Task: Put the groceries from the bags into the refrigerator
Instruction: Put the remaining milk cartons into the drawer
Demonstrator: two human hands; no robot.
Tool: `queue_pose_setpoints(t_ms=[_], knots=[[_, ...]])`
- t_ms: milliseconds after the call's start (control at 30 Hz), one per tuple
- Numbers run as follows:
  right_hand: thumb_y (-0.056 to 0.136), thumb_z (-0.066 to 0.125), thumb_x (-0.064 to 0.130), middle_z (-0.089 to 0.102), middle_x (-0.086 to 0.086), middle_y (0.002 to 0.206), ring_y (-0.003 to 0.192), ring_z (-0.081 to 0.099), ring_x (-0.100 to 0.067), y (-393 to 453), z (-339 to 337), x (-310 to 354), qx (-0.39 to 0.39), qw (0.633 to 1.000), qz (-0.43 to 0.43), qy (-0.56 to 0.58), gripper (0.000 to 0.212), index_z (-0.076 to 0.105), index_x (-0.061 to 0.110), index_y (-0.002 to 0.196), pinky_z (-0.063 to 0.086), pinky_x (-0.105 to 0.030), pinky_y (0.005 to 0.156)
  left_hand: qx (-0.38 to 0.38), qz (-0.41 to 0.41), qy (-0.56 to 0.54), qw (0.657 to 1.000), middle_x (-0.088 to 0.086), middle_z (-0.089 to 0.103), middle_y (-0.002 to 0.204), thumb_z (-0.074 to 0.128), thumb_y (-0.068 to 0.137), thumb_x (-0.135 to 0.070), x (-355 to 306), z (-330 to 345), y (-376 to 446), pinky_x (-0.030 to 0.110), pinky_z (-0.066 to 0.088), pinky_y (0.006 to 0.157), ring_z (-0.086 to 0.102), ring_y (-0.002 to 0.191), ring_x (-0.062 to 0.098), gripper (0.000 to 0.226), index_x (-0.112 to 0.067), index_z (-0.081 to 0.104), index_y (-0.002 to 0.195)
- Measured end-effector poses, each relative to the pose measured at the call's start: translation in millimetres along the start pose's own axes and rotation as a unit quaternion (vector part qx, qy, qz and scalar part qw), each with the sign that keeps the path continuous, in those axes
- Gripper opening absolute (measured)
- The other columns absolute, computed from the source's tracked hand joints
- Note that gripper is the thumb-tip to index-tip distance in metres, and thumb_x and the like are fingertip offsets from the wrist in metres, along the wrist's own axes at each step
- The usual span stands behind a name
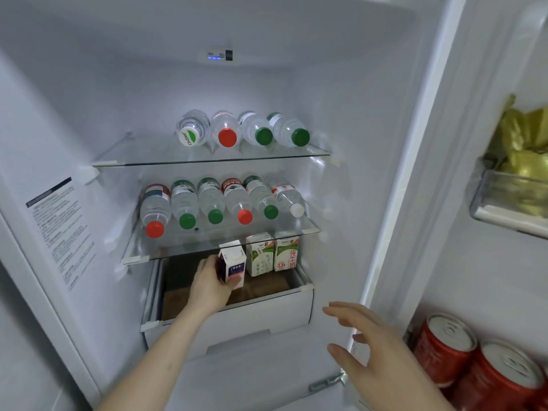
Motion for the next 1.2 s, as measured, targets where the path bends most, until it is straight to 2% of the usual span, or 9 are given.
queue_pose_setpoints(t_ms=[100, 367, 567, 733, 800, 967, 1067, 1133, 1200], knots=[[0.090, 0.076, 0.029, 0.043, 0.040, 0.138, 0.119, 0.056, 0.006, -3.4, -0.2, -0.2, -0.006, 1.000, 0.009, -0.004, 0.049, 0.055, 0.058, 0.124, 0.050, -0.018, 0.095, 0.004, -0.020, -0.009, 1.000, 0.008, 0.054, 0.124, 0.081, 0.083, -0.027, 3.6, 7.2, 15.0, 0.033, 0.045, 0.090, 0.059, 0.113, 0.029, 0.053, -0.016, 0.056, 0.128], [0.090, 0.074, 0.035, 0.041, 0.041, 0.139, 0.120, 0.054, 0.008, -6.9, 3.4, 0.5, -0.011, 0.999, 0.030, -0.021, 0.044, 0.054, 0.059, 0.122, 0.048, -0.017, 0.096, 0.024, -0.018, -0.028, 0.999, 0.011, 0.054, 0.136, 0.078, 0.087, -0.023, 0.3, 21.6, 29.4, 0.043, 0.047, 0.103, 0.057, 0.122, 0.029, 0.055, -0.015, 0.055, 0.136], [0.092, 0.071, 0.038, 0.040, 0.041, 0.140, 0.121, 0.051, 0.009, -8.0, 4.2, 1.9, -0.009, 0.998, 0.042, -0.045, 0.041, 0.056, 0.055, 0.126, 0.047, -0.018, 0.100, 0.014, -0.030, -0.030, 0.999, 0.010, 0.053, 0.140, 0.079, 0.085, -0.027, 7.1, 27.7, 22.4, 0.045, 0.046, 0.107, 0.054, 0.128, 0.029, 0.069, -0.018, 0.047, 0.146], [0.094, 0.068, 0.039, 0.043, 0.039, 0.139, 0.123, 0.050, 0.009, -9.4, 2.9, 5.4, -0.008, 0.998, 0.047, -0.051, 0.041, 0.056, 0.049, 0.131, 0.047, -0.021, 0.102, 0.013, -0.078, -0.042, 0.996, 0.013, 0.028, 0.159, 0.080, 0.083, -0.026, -0.9, 24.2, -9.7, 0.049, 0.032, 0.119, 0.035, 0.145, 0.033, 0.093, -0.014, 0.025, 0.158], [0.094, 0.068, 0.036, 0.044, 0.038, 0.138, 0.124, 0.049, 0.011, -11.0, 0.8, 8.0, -0.015, 0.997, 0.042, -0.056, 0.041, 0.057, 0.047, 0.132, 0.045, -0.020, 0.103, 0.004, -0.084, -0.044, 0.996, 0.012, 0.025, 0.159, 0.079, 0.084, -0.027, -10.2, 19.7, -32.1, 0.049, 0.030, 0.119, 0.030, 0.146, 0.034, 0.091, -0.014, 0.026, 0.157], [0.094, 0.070, 0.035, 0.041, 0.039, 0.141, 0.131, 0.042, 0.016, -39.1, -16.3, 16.2, -0.024, 0.997, 0.047, -0.062, 0.041, 0.058, 0.047, 0.131, 0.032, -0.006, 0.106, -0.014, 0.032, -0.036, 0.999, 0.009, 0.039, 0.141, 0.075, 0.086, -0.019, -57.2, 15.4, -89.7, 0.042, 0.033, 0.112, 0.037, 0.131, 0.034, 0.060, -0.016, 0.050, 0.141], [0.094, 0.070, 0.033, 0.042, 0.038, 0.141, 0.129, 0.044, 0.015, -68.1, -35.9, 21.8, -0.041, 0.995, 0.065, -0.063, 0.039, 0.060, 0.047, 0.129, 0.032, -0.001, 0.099, 0.037, 0.143, -0.052, 0.988, -0.007, 0.052, 0.125, 0.072, 0.088, -0.015, -96.0, 11.8, -117.3, 0.034, 0.045, 0.102, 0.053, 0.121, 0.018, 0.039, -0.024, 0.062, 0.125], [0.094, 0.071, 0.030, 0.045, 0.036, 0.139, 0.125, 0.049, 0.013, -91.3, -52.3, 26.2, -0.062, 0.993, 0.076, -0.062, 0.038, 0.062, 0.045, 0.127, 0.036, -0.001, 0.096, 0.077, 0.205, -0.076, 0.973, -0.016, 0.054, 0.121, 0.070, 0.090, -0.014, -125.1, 8.6, -144.1, 0.025, 0.049, 0.092, 0.056, 0.114, 0.004, 0.033, -0.030, 0.064, 0.119], [0.094, 0.071, 0.027, 0.048, 0.033, 0.137, 0.125, 0.050, 0.012, -117.9, -69.1, 29.8, -0.079, 0.991, 0.082, -0.072, 0.037, 0.064, 0.042, 0.126, 0.039, -0.002, 0.095, 0.099, 0.259, -0.088, 0.957, -0.020, 0.053, 0.120, 0.069, 0.090, -0.012, -151.8, 9.8, -175.7, 0.020, 0.048, 0.089, 0.055, 0.112, 0.001, 0.033, -0.033, 0.065, 0.116]])
Point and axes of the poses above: each hand's wrist, its own y-axis towards the middle knuckle, its own z-axis out of the palm, x = y × z, the point moved 2 cm from there along y, towards the middle knuckle
